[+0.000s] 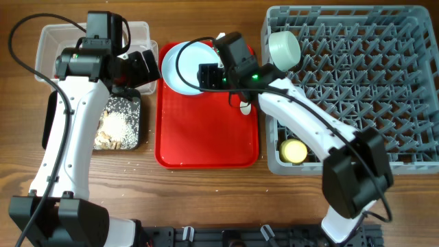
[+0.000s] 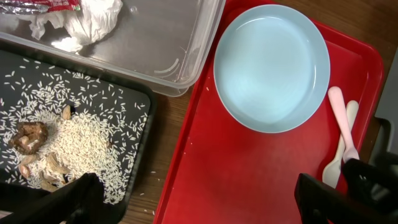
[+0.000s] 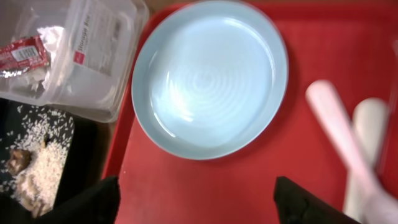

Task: Sort waste into correct bins and load items into the dishwasher rack
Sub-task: 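Move the right gripper back to the light-blue plate on the tray, then grip the light-blue plate rim with the right gripper and lift it, then stand the light-blue plate upright in the rack's back slots and release, then move the right gripper to the white fork and spoon on the tray, then close the right gripper on the white fork handle and lift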

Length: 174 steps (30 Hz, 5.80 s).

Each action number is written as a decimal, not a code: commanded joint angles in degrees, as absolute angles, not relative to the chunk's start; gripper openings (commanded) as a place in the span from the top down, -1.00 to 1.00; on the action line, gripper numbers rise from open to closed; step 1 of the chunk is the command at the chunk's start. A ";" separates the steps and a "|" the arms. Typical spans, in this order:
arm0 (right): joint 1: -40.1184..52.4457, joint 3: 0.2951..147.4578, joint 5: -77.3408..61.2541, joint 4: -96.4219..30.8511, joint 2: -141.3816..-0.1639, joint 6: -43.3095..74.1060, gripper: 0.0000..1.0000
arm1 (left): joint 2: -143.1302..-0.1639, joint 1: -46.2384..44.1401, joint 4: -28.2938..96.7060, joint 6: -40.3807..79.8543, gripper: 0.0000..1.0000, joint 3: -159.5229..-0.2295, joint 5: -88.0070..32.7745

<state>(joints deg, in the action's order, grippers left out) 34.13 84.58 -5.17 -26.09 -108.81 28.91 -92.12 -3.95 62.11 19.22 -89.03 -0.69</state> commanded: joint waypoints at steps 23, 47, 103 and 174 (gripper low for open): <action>34.22 84.66 1.87 -17.32 -127.00 52.71 0.20 | -91.42 -3.62 62.00 19.92 -1.00 -89.97 -0.14; 25.78 85.30 0.99 -34.22 -101.54 26.59 0.91 | -91.42 -3.62 62.00 19.94 -1.00 -89.97 -0.14; 11.09 85.30 22.26 -29.71 -92.40 -4.43 -0.92 | -91.42 -3.62 62.00 19.92 -1.00 -89.97 -0.14; 27.59 90.26 -1.58 -41.87 -124.66 26.72 -0.35 | -91.42 -3.62 62.02 19.92 -1.00 -89.97 -0.14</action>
